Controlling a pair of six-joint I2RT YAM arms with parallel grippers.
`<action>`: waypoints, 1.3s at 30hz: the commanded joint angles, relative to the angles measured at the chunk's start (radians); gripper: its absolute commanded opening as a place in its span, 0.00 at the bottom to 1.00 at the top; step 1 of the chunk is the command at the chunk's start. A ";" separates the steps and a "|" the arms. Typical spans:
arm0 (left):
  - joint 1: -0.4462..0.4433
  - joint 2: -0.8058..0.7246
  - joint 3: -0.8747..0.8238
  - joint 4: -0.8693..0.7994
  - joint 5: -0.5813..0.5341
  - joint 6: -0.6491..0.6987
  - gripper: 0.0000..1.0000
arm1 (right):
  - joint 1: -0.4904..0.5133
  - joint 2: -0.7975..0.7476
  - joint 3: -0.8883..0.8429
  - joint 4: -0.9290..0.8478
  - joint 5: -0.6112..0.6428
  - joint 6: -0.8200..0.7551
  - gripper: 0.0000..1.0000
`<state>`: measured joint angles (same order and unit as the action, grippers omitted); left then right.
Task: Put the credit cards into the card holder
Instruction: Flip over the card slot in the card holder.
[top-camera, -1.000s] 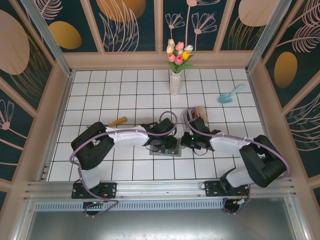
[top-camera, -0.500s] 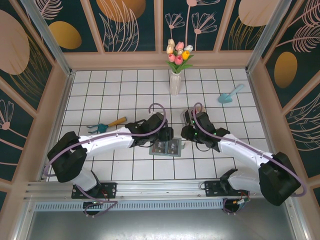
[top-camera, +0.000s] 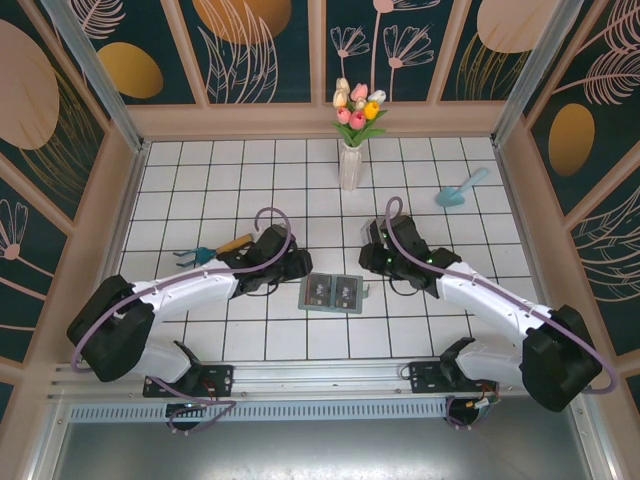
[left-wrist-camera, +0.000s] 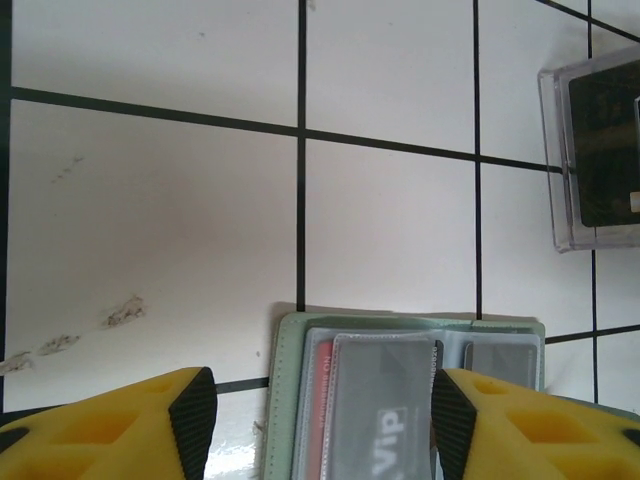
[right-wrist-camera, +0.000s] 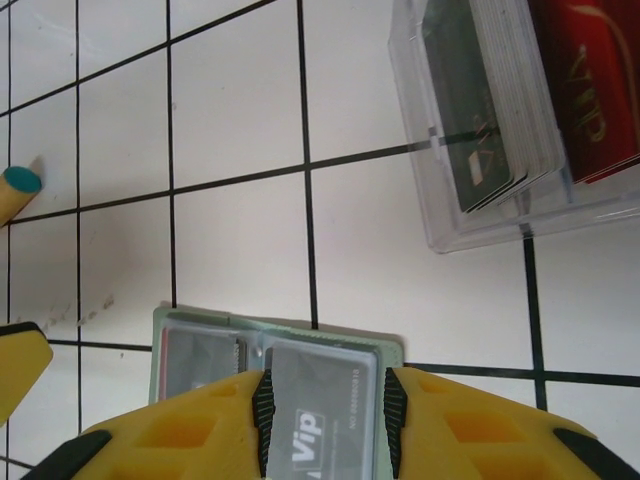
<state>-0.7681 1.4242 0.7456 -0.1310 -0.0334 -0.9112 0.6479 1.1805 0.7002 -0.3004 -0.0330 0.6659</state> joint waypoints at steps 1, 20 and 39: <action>0.028 -0.023 -0.035 0.056 0.046 -0.029 0.63 | 0.030 -0.021 0.028 0.028 -0.042 0.030 0.38; 0.069 0.035 -0.085 0.123 0.175 -0.034 0.70 | 0.197 0.208 0.097 -0.045 0.013 0.086 0.39; 0.070 0.100 -0.075 0.178 0.277 -0.023 0.56 | 0.179 0.296 0.039 -0.047 -0.002 0.138 0.40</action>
<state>-0.7055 1.5093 0.6544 0.0227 0.2203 -0.9470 0.8322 1.4616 0.7601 -0.3405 -0.0456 0.7727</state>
